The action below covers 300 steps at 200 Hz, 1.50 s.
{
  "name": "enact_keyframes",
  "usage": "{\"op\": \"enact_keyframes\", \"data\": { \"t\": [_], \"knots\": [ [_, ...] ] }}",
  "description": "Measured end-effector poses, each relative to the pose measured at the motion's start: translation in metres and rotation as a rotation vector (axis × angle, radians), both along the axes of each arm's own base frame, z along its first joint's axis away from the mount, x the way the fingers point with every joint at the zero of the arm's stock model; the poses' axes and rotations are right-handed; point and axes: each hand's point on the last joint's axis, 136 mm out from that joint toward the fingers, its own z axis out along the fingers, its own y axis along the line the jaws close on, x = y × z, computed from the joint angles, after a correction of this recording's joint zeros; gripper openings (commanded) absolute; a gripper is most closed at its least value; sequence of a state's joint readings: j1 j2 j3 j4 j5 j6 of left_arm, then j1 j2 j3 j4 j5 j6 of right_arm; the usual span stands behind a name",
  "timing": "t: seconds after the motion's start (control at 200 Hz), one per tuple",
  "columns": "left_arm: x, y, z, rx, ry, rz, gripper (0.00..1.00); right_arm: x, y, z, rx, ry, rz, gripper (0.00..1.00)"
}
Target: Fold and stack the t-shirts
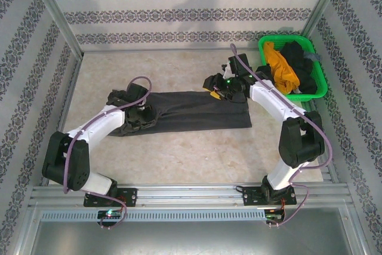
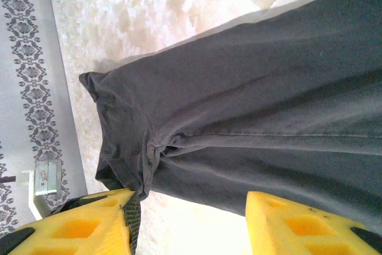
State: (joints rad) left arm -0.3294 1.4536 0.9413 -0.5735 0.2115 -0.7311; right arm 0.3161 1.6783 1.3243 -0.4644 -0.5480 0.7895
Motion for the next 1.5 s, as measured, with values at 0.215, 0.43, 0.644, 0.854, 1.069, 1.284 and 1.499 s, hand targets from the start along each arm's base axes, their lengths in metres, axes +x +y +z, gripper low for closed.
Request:
{"op": "enact_keyframes", "data": {
  "t": [0.215, 0.43, 0.644, 0.854, 1.069, 1.284, 1.499],
  "knots": [
    [-0.02, 0.002, -0.011, 0.003, 0.041, 0.125, 0.0, -0.008, -0.002, -0.008, 0.002, 0.023, 0.003, 0.51],
    [-0.037, -0.001, -0.031, -0.038, 0.095, 0.202, 0.26, -0.014, -0.007, -0.01, 0.008, 0.033, 0.001, 0.51],
    [-0.035, 0.001, 0.003, -0.047, 0.016, 0.205, 0.46, -0.016, -0.007, -0.016, 0.006, 0.044, 0.002, 0.51],
    [-0.007, 0.06, 0.031, -0.038, -0.067, 0.378, 0.43, -0.02, 0.008, -0.015, 0.017, 0.037, 0.026, 0.49],
    [0.006, 0.088, -0.002, 0.0, 0.031, 0.444, 0.43, -0.025, 0.02, -0.022, 0.02, 0.052, 0.056, 0.49],
    [0.015, 0.081, -0.019, 0.024, 0.06, 0.339, 0.29, -0.024, 0.02, -0.023, 0.02, 0.053, 0.055, 0.48],
    [-0.011, 0.057, -0.045, 0.053, 0.132, 0.192, 0.16, -0.023, 0.021, -0.023, 0.023, 0.053, 0.05, 0.48]
  ]
}}
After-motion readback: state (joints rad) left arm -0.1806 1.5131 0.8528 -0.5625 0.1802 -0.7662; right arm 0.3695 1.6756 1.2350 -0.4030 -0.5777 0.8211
